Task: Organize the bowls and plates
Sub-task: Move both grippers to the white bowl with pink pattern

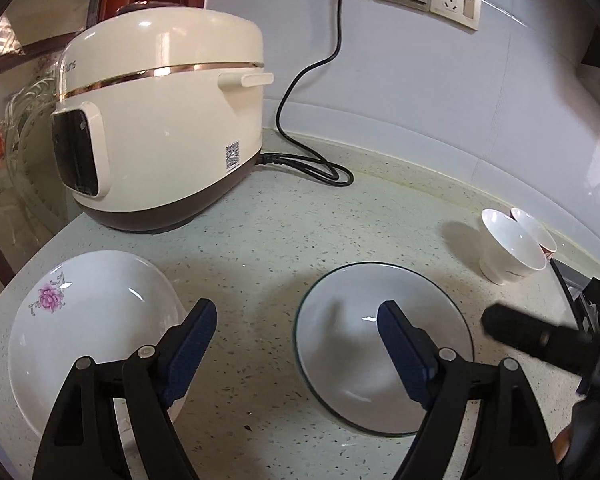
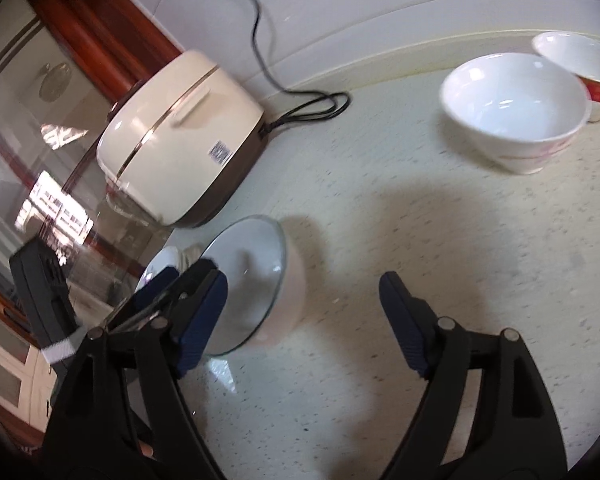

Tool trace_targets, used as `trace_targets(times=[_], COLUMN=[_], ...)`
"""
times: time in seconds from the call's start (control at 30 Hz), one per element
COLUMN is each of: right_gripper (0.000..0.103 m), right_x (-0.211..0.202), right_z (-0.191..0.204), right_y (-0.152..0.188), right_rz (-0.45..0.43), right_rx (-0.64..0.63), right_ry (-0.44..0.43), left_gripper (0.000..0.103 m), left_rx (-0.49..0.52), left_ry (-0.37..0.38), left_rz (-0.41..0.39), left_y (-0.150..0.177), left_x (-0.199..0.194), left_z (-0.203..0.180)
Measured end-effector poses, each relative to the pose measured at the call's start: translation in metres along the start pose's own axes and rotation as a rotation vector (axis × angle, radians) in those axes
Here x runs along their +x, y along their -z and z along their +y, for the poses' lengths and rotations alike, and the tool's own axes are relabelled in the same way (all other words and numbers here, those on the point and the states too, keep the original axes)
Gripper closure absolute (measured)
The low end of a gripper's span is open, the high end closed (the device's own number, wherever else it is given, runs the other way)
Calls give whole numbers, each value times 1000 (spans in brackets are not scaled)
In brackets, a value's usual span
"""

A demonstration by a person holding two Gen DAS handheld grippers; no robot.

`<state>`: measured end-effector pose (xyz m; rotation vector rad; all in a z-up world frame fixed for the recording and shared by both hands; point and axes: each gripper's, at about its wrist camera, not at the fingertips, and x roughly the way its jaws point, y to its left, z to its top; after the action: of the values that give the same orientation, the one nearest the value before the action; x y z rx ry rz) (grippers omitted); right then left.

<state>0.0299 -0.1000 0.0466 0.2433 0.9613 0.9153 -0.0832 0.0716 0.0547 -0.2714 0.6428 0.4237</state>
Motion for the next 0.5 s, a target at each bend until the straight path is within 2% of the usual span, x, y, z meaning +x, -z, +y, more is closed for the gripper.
trace_targets(times=[0.13, 0.33, 0.5], right_gripper=[21, 20, 20], right_x=[-18, -49, -68], right_z=[-19, -49, -70], right_y=[-7, -10, -13], right_rz=[-72, -198, -282], right_rx=[60, 164, 232], right_ry=[20, 70, 133], left_gripper=[19, 19, 13], left_rx=[23, 69, 108], left_ry=[1, 44, 144], left_rz=[-21, -60, -113], left_y=[0, -9, -29], left_x=[-6, -19, -32], left_z=[-7, -29, -66])
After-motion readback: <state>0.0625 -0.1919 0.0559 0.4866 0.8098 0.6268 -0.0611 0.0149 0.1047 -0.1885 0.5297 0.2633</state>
